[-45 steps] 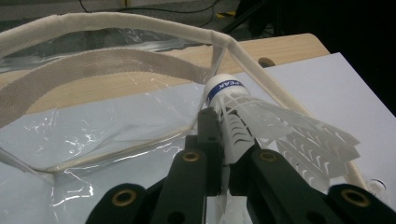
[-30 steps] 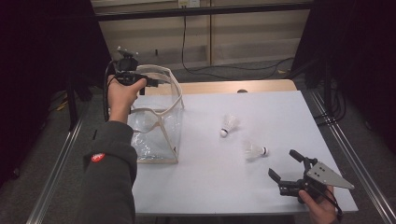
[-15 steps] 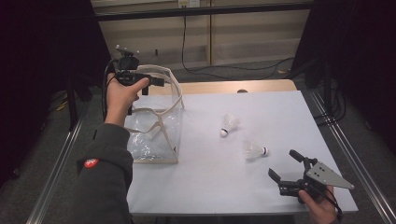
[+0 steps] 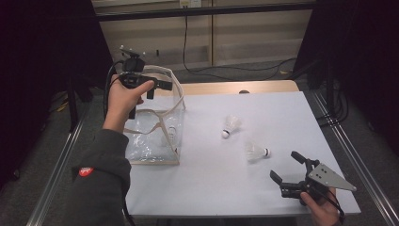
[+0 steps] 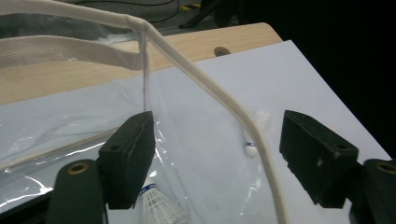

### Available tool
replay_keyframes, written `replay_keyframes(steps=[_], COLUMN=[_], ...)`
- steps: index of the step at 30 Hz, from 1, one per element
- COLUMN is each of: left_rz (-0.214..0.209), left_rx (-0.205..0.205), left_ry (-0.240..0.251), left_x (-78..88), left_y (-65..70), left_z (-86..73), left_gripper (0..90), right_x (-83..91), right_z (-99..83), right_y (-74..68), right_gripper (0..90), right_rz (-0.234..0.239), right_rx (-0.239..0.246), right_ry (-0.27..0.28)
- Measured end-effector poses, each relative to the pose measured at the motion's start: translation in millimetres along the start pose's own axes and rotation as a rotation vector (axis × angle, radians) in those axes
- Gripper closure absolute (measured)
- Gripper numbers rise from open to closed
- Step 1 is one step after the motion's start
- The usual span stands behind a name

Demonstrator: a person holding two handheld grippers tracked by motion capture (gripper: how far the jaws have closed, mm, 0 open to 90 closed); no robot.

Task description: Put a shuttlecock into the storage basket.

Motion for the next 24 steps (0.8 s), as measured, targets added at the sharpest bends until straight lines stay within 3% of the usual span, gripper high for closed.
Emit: replay_keyframes(steps=[24], left_rz=[-0.094], left_rx=[-0.112], left_ry=[-0.035], left_x=[-3.7], left_y=[44.1], left_z=[-2.0], left_gripper=[18.4], right_x=[-1.2], right_z=[0.0], right_y=[-0.9], right_gripper=[0.8], right_rz=[0.007], right_rx=[0.006], right_ry=[-0.004])
Point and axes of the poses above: each handheld gripper's, and its own axes: x roughly backward along the jaws, z roughly out of its top, y roughly to its right, the point moved 2 cm from there along -x, roughly forward along the jaws, and after that the axes turned 8 degrees about -y, right-handed, at the moved point
